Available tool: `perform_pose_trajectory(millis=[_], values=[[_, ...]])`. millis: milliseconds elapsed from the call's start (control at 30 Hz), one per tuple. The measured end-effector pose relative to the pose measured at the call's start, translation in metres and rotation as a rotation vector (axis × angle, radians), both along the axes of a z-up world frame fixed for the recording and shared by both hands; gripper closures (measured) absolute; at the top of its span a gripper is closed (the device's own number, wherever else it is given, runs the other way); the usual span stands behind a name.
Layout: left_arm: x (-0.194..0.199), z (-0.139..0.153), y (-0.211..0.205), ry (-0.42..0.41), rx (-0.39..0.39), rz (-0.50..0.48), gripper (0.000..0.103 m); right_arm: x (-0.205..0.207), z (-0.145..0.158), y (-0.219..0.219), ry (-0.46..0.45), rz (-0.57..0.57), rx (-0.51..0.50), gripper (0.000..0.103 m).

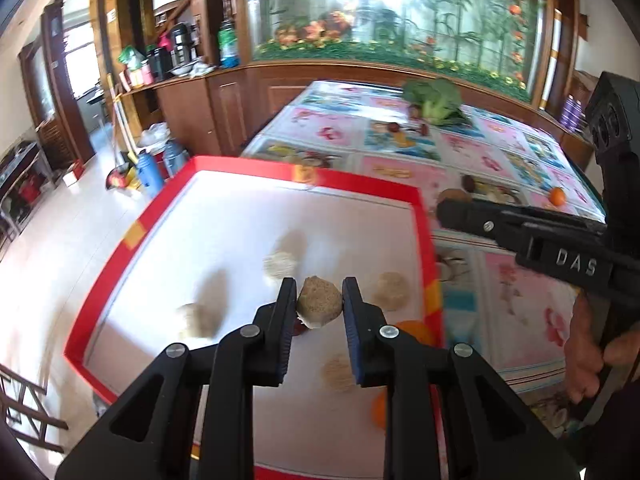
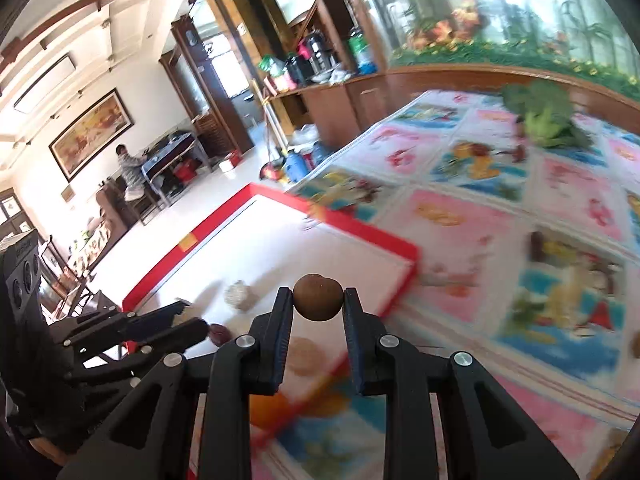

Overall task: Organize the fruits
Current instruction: 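Carry the cake and kiwi into the white tray and open both grippers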

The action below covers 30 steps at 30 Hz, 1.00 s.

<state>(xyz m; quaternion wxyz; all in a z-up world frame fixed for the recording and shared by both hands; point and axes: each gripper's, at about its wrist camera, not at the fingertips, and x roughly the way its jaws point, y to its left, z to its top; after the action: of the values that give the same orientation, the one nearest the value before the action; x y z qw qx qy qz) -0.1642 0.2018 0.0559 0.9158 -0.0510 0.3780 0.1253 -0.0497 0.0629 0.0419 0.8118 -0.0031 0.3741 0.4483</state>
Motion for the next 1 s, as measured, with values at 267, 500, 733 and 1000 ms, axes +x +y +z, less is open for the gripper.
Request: perform_pose_trajectory(millis=[267, 500, 733, 1000], values=[[-0.001, -0.014, 0.019, 0.023, -0.02, 0.04, 0.078, -0.004, -0.029, 0.031, 0.029, 0.05, -0.11, 0.079], [0.006, -0.021, 0.02, 0.049, -0.009, 0.062, 0.078, -0.015, -0.031, 0.03, -0.02, 0.073, -0.15, 0.071], [0.009, -0.024, 0.024, 0.068, 0.05, 0.132, 0.042, -0.014, -0.02, 0.021, -0.033, 0.055, -0.122, 0.059], [0.009, -0.015, 0.019, 0.054, 0.092, 0.154, 0.024, 0.009, 0.003, -0.02, -0.064, -0.07, -0.003, 0.047]])
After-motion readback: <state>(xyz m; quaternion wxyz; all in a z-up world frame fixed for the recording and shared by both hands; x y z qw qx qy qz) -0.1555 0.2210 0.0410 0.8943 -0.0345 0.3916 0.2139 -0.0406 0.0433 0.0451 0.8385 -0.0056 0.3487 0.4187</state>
